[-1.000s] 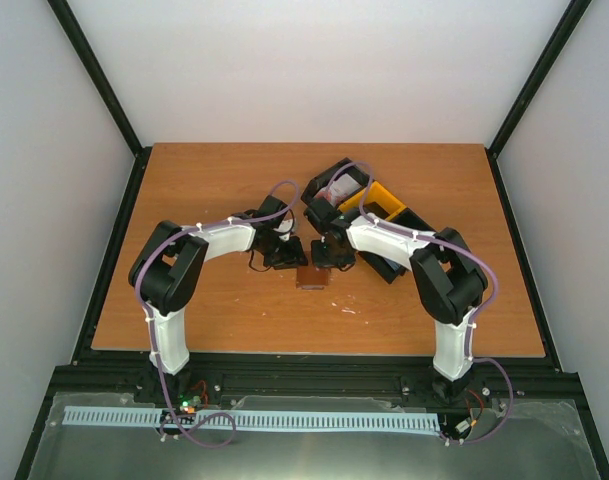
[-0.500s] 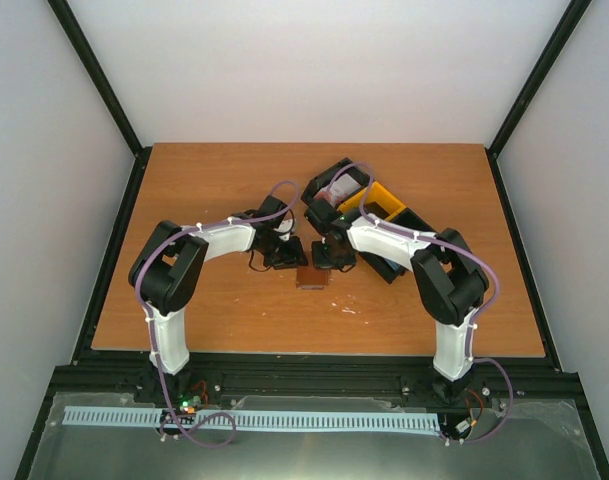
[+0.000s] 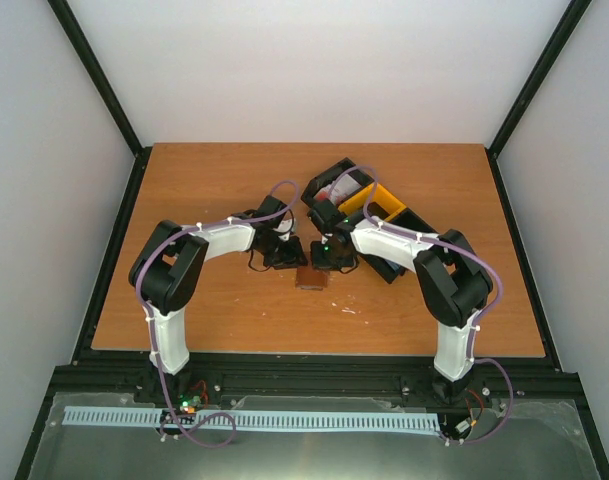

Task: Put the credit cards into the card holder
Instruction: Close the card holder at the center of the board.

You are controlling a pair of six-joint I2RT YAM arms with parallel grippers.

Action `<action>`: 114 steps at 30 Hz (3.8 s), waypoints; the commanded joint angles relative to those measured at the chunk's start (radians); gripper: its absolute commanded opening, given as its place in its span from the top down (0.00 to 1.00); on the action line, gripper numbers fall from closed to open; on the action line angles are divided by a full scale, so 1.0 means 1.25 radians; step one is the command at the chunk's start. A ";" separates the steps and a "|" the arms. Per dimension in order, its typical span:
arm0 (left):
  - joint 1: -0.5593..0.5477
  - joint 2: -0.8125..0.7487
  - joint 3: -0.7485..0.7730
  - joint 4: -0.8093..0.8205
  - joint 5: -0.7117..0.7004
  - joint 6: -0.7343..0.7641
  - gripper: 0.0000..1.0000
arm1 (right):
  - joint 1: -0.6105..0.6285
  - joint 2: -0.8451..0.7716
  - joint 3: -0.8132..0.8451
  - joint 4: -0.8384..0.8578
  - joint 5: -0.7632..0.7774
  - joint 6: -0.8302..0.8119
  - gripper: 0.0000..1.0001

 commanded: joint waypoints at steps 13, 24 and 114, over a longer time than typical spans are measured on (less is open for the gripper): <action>-0.009 0.071 -0.034 -0.033 -0.018 0.024 0.70 | 0.006 0.034 0.032 -0.013 0.033 -0.035 0.93; -0.009 0.076 -0.031 -0.033 -0.016 0.024 0.70 | 0.006 0.053 0.045 -0.022 0.055 -0.052 0.90; -0.009 0.088 -0.030 -0.036 -0.021 0.028 0.74 | 0.014 -0.007 -0.012 0.038 0.006 -0.026 0.87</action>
